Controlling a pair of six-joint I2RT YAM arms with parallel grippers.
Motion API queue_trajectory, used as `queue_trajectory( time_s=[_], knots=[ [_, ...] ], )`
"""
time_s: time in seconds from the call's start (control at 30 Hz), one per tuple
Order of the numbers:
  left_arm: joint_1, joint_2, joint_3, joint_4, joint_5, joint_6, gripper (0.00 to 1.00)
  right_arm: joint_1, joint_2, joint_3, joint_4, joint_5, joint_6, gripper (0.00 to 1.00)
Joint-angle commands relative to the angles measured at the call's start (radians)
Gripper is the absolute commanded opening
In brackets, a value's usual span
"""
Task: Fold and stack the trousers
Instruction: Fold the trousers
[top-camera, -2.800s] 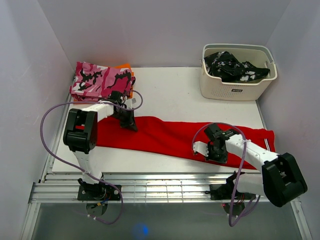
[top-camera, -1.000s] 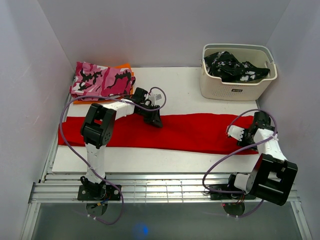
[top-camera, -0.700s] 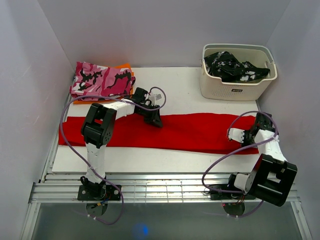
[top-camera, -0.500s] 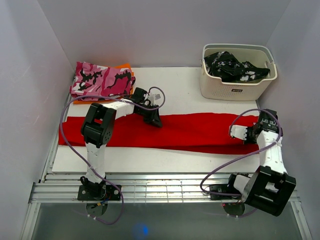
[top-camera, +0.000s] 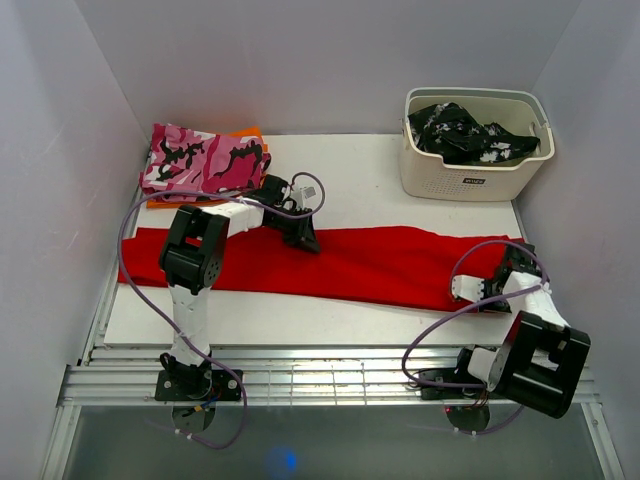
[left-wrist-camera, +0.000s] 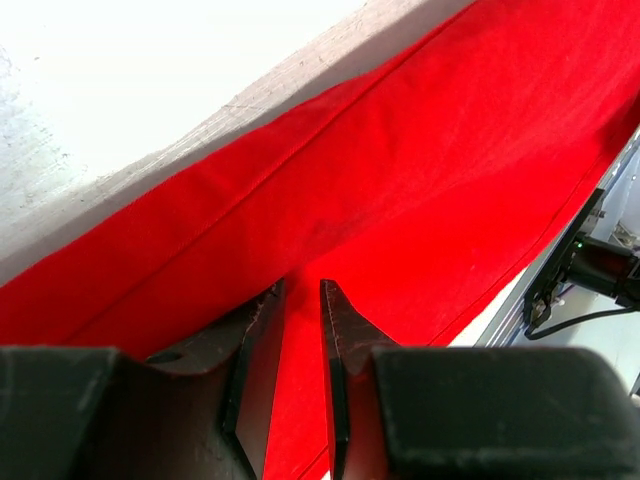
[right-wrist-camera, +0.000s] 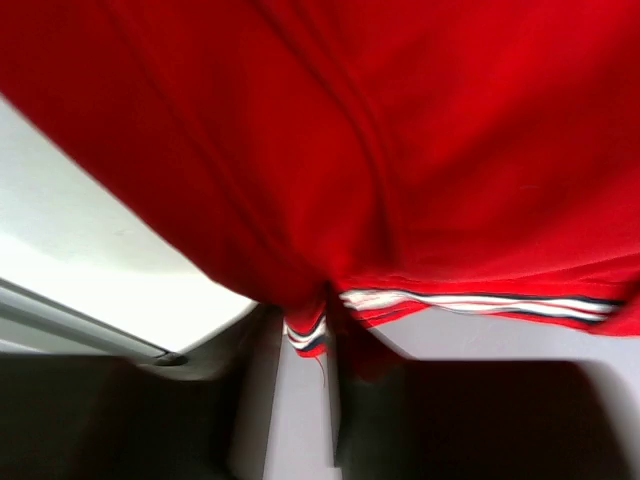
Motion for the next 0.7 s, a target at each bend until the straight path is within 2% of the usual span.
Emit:
queue_trajectory(
  time_s=[0.0,0.03,0.07,0.17,0.23,0.3,0.33,0.37,0.4,0.53,0.67],
  knots=[
    [0.048,0.031,-0.041,-0.079,-0.212,0.094,0.34,-0.018,0.077,0.022,0.082,0.07,0.055,0.32],
    [0.051,0.029,-0.046,-0.093,-0.212,0.105,0.34,-0.018,0.075,0.054,0.015,0.049,0.071,0.43],
    [0.056,0.023,-0.056,-0.097,-0.215,0.112,0.34,-0.018,0.072,0.091,-0.034,-0.011,0.103,0.63],
    [0.067,-0.011,-0.128,-0.107,-0.219,0.166,0.34,-0.016,0.071,0.301,-0.252,-0.182,0.17,0.78],
    [0.067,-0.047,-0.188,-0.102,-0.215,0.23,0.33,-0.013,0.098,0.502,-0.432,-0.293,0.248,0.79],
    [0.067,-0.096,-0.231,-0.096,-0.212,0.319,0.33,-0.01,0.166,0.699,-0.554,-0.488,0.355,0.8],
    [0.065,-0.115,-0.239,-0.097,-0.203,0.348,0.34,-0.004,0.193,0.76,-0.554,-0.489,0.39,0.8],
    [0.064,-0.138,-0.243,-0.096,-0.193,0.371,0.34,0.004,0.257,0.814,-0.599,-0.565,0.43,0.8],
    [0.061,-0.161,-0.251,-0.094,-0.163,0.399,0.36,0.014,0.293,0.901,-0.604,-0.593,0.534,0.79],
    [0.016,-0.293,-0.271,-0.048,-0.146,0.508,0.41,0.105,0.462,1.057,-0.567,-0.671,0.776,0.72],
    [-0.051,-0.401,-0.303,-0.005,-0.193,0.598,0.45,0.247,0.603,1.147,-0.492,-0.728,0.932,0.68]
  ],
)
